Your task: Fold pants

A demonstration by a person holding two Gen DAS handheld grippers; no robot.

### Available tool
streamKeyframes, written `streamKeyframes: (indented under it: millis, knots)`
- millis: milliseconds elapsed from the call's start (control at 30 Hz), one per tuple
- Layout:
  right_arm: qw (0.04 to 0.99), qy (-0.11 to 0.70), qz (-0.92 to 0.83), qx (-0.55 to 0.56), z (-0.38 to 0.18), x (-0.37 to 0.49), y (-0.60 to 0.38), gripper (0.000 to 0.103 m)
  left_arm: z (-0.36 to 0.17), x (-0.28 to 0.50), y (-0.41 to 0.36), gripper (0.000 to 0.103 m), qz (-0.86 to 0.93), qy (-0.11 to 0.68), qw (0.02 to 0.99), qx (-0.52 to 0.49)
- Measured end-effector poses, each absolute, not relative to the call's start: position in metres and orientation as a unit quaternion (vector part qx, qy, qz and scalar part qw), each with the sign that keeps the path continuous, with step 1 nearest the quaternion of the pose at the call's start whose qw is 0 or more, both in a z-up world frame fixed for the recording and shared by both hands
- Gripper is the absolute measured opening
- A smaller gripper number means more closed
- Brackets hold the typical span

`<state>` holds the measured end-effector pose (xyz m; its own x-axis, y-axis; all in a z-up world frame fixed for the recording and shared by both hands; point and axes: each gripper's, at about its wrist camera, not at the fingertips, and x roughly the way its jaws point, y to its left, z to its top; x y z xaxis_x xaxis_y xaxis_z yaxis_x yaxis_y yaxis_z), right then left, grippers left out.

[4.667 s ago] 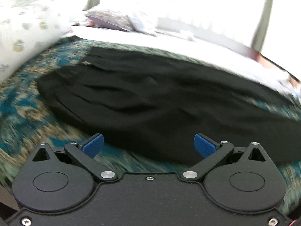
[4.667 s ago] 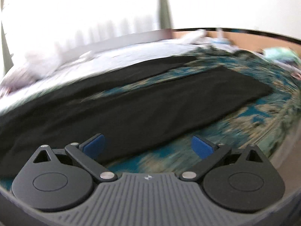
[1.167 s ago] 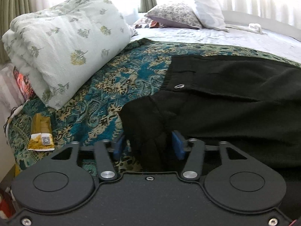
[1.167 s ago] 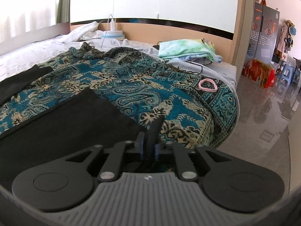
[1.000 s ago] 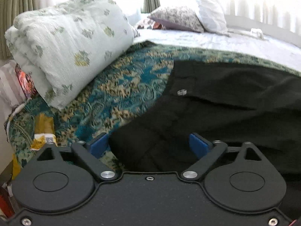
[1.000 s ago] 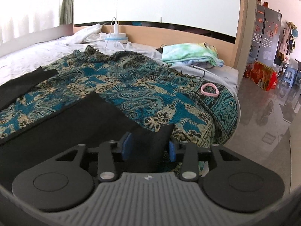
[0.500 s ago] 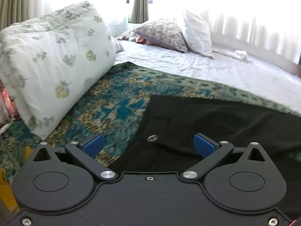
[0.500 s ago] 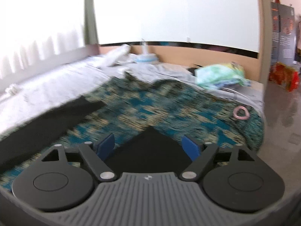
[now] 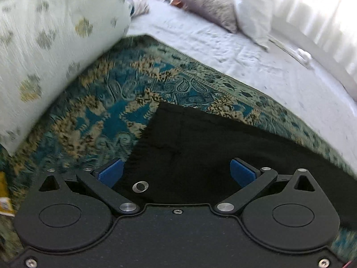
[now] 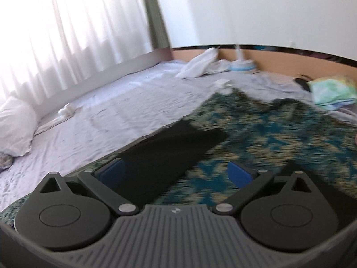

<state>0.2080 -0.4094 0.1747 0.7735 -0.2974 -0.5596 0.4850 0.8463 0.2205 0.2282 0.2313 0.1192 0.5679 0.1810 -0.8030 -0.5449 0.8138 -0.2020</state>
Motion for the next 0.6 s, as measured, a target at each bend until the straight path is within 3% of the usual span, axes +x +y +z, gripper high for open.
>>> streamKeyframes:
  millis: [467,600]
  knots:
    - [0.895,0.334,-0.216,0.200,0.094,0.386,-0.323,0.103,0.046,0.331,0.259,0.103,0.290,0.386,0.804,-0.347]
    - [0.879,0.350,-0.236,0.220,0.066,0.428,-0.313,0.103,0.035,0.346,0.254,0.103,0.335,0.349,0.816,-0.316]
